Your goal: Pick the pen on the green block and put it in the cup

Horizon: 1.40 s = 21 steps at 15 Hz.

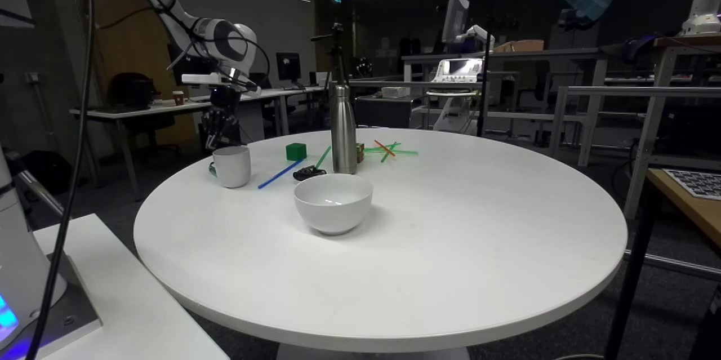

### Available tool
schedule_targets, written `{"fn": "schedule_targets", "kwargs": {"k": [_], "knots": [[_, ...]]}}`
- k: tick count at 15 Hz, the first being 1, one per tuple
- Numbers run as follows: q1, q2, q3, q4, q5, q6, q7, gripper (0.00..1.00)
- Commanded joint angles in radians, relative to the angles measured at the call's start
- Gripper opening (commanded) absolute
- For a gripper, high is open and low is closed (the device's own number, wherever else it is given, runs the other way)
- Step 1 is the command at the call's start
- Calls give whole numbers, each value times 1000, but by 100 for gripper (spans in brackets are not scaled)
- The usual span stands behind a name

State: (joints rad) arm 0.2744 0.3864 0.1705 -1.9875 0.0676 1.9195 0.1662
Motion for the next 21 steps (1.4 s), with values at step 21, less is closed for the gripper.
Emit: {"fn": "schedule_targets", "kwargs": {"k": [21], "knots": [[-6, -300, 46, -161, 107, -292, 85, 1]]}}
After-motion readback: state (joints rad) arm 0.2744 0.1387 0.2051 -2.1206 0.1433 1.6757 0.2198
